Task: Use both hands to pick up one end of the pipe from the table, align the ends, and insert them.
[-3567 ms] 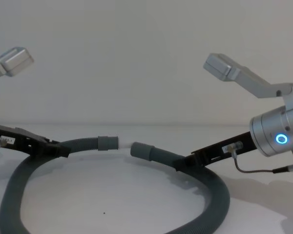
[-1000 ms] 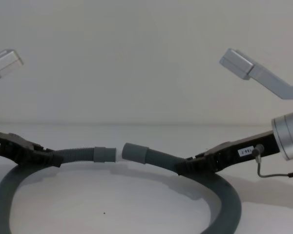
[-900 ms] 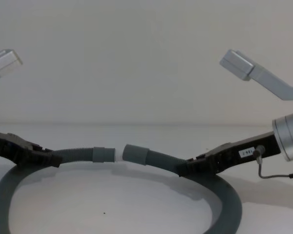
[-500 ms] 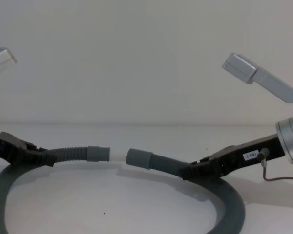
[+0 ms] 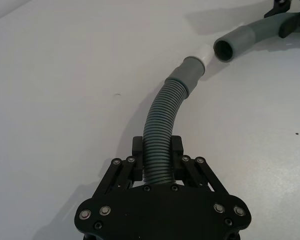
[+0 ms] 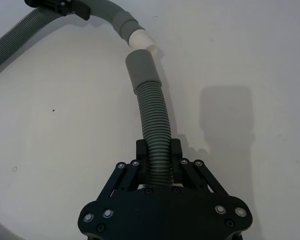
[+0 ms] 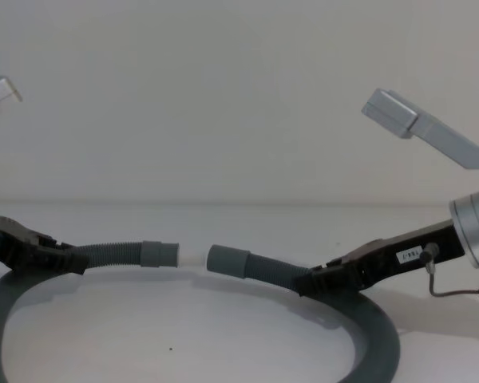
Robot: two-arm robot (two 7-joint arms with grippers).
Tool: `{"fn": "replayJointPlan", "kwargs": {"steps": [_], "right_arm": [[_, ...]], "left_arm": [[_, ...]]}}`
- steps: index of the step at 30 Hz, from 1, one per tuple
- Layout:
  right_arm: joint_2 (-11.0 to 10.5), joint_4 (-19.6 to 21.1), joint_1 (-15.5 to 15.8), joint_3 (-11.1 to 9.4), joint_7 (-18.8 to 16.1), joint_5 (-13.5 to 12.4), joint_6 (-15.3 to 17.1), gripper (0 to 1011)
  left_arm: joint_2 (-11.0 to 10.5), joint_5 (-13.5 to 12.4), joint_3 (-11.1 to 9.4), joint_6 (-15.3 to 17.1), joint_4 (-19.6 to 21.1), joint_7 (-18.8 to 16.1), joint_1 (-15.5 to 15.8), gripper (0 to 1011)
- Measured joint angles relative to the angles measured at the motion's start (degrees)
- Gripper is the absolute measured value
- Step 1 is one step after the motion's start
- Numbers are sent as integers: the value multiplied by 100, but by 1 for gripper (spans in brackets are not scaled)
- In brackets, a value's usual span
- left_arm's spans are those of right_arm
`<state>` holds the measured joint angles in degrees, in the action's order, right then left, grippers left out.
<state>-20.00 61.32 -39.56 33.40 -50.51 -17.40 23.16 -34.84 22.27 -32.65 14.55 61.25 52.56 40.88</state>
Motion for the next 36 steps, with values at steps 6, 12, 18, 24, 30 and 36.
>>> {"fn": "replayJointPlan", "kwargs": {"steps": [6,12,18,24,30,36], "right_arm": [[21,-37,-28,29,14,-21,-2,242],[40,-66,-51,57,34,-48,-4,241],[53,-88,-70,84,50,-71,-3,242],[58,-102,-87,109,60,-102,0,241],[58,-119,-107,141,49,-131,-3,242],[49,-137,-125,172,22,-153,-26,241]], "left_arm": [[-13,45,-41,-25,-15,111,31,290],[-14,81,-88,-64,-63,205,70,290],[-13,114,-129,-94,-103,266,102,290],[-15,141,-158,-119,-125,309,120,290],[-26,174,-199,-143,-154,365,153,290],[-33,195,-226,-162,-174,395,173,290]]}}
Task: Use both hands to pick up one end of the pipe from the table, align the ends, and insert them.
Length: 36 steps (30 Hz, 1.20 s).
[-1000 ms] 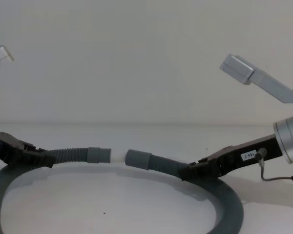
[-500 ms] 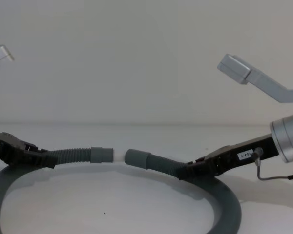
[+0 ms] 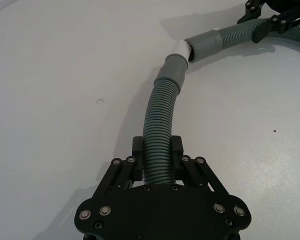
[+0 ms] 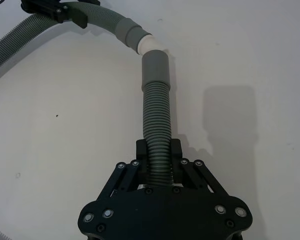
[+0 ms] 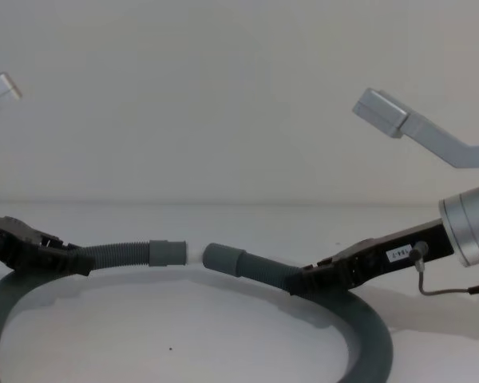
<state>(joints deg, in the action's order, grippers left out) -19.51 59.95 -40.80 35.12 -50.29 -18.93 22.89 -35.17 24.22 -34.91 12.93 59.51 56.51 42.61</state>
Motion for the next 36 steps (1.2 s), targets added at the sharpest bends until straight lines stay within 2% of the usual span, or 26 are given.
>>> {"fn": "replayJointPlan", "kwargs": {"steps": [16,36], "right_arm": [[-49,-88,-72,86,-131,-64,-133,241],[-176,-164,-141,199,-460,-162,-502,241]], "left_arm": [[-113,61,-67,5,79,32,1,290],[-215,69,-250,43,88,203,78,290]]}}
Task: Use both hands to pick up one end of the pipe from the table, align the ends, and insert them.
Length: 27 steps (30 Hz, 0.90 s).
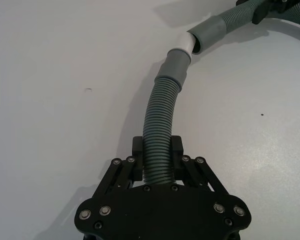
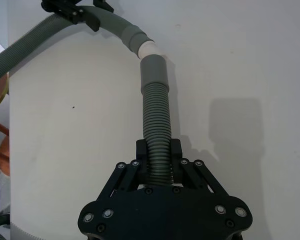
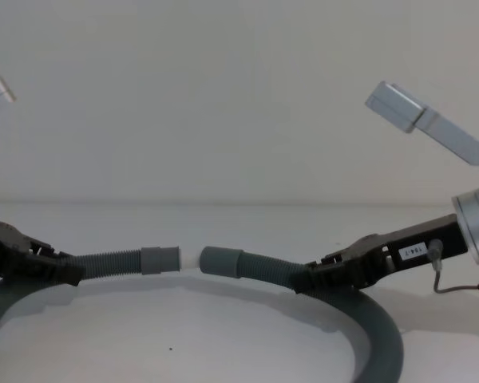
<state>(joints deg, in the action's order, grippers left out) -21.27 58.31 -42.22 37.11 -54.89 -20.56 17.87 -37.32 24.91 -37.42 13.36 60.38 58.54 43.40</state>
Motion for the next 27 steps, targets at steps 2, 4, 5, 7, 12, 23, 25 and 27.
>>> {"fn": "replayJointPlan", "kwargs": {"steps": [2,4,5,7,12,23,25,27], "right_arm": [[-10,-3,-5,11,-37,-14,-38,242],[-20,-3,-11,20,-60,-21,-59,241],[-28,-5,-14,30,-78,-30,-79,241],[-40,-5,-17,42,-112,-42,-109,241],[-66,-11,-31,76,-165,-55,-156,242],[-137,-26,-58,169,-268,-65,-226,241],[-149,-30,-64,184,-282,-65,-234,241],[-165,-37,-73,207,-295,-65,-244,241]], "left_arm": [[5,-2,-31,1,-29,36,30,290],[11,-6,-60,1,-59,72,58,290],[13,-7,-70,1,-66,83,66,290],[16,-10,-96,1,-85,108,88,290],[11,-14,-137,1,-105,144,120,290],[-40,-3,-185,23,-82,126,138,290],[-56,4,-187,27,-64,101,135,290],[-68,8,-188,28,-50,87,130,290]]}}
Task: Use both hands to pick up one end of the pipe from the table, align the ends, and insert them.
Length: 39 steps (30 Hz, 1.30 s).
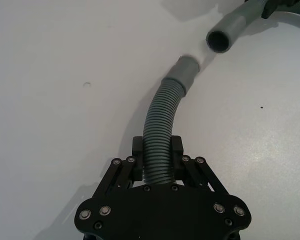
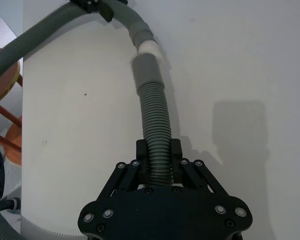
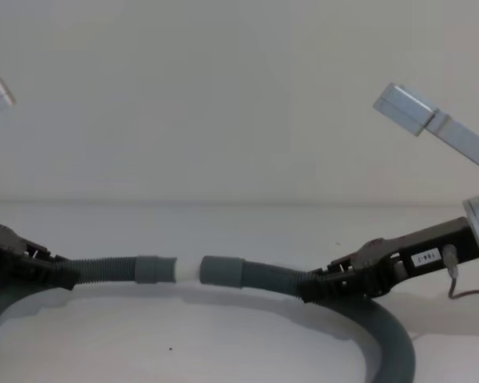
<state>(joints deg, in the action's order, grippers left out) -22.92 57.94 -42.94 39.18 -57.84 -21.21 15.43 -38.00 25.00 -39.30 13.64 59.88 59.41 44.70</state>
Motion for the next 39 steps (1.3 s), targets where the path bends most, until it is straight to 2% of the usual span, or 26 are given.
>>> {"fn": "replayJointPlan", "kwargs": {"steps": [16,39], "right_arm": [[-70,-52,-39,97,-55,-32,-44,241],[-92,-42,-88,222,-5,-89,-5,241]], "left_arm": [[-97,73,-27,6,89,-107,-30,290],[-100,173,-111,-103,45,-86,28,290]]}}
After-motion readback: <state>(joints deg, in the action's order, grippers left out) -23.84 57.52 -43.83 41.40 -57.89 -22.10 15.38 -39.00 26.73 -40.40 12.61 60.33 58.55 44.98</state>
